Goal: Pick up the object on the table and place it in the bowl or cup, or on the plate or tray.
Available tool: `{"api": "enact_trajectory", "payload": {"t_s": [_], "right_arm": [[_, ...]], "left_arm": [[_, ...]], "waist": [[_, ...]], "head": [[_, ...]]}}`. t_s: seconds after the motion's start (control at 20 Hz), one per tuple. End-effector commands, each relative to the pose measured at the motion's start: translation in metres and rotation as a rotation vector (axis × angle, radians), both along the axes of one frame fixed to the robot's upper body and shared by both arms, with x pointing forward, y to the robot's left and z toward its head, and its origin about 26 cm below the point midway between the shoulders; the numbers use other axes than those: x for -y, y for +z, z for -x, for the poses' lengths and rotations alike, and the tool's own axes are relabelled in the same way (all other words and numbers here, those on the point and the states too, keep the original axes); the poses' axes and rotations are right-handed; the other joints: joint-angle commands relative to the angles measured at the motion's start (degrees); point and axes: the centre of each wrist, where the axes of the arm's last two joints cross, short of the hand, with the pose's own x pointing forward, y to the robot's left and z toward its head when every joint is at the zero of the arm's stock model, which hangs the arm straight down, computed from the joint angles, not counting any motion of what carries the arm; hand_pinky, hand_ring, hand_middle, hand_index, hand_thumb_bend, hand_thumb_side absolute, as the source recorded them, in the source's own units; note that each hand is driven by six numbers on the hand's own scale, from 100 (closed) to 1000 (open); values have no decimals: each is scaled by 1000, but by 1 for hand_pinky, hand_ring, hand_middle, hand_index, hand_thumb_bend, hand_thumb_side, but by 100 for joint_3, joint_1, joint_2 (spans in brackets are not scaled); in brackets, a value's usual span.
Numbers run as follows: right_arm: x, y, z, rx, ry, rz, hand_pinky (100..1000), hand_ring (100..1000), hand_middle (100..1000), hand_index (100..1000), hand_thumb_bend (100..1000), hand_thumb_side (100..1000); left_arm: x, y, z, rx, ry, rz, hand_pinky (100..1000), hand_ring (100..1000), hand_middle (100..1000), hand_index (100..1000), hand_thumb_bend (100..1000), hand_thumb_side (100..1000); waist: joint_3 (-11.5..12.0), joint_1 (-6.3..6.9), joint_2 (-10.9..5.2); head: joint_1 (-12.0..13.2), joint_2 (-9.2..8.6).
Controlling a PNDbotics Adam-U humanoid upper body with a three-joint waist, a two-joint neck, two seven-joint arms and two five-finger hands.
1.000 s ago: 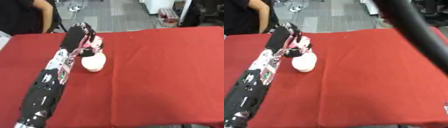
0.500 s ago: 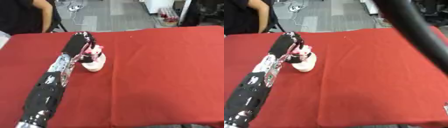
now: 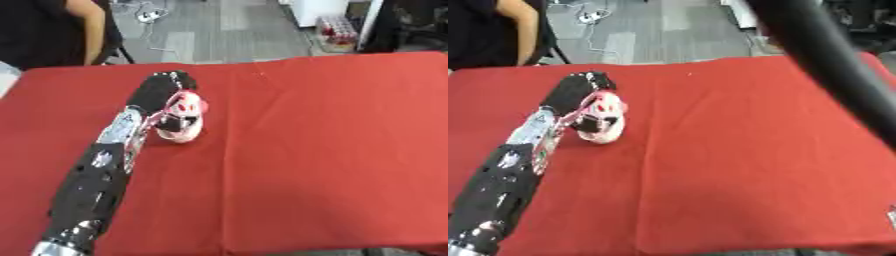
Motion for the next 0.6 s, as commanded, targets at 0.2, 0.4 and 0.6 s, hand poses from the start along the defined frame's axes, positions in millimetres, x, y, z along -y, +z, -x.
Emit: {"api": "enact_trajectory", "payload": {"t_s": [0.2, 0.4, 0.6], "right_arm": [[1, 7, 1, 22, 6, 21, 479, 595, 807, 847, 100, 843], [1, 6, 1, 21, 6, 24, 479, 595, 808, 846, 100, 843], [0, 6, 1, 22, 7, 29, 480, 595, 808, 845, 100, 842]], "left_arm": [[-2, 18, -5, 45, 8, -16, 330, 605, 646, 808, 492, 100], [0, 26, -5, 97, 1, 24, 327, 606, 656, 817, 485, 100], [15, 39, 0, 227, -85, 354, 182, 530, 600, 817, 125, 504]], "waist": [[9, -20, -53], [11, -18, -50], [11, -20, -37]], "head": [[-26, -20], [-39, -20], [-31, -20]]}}
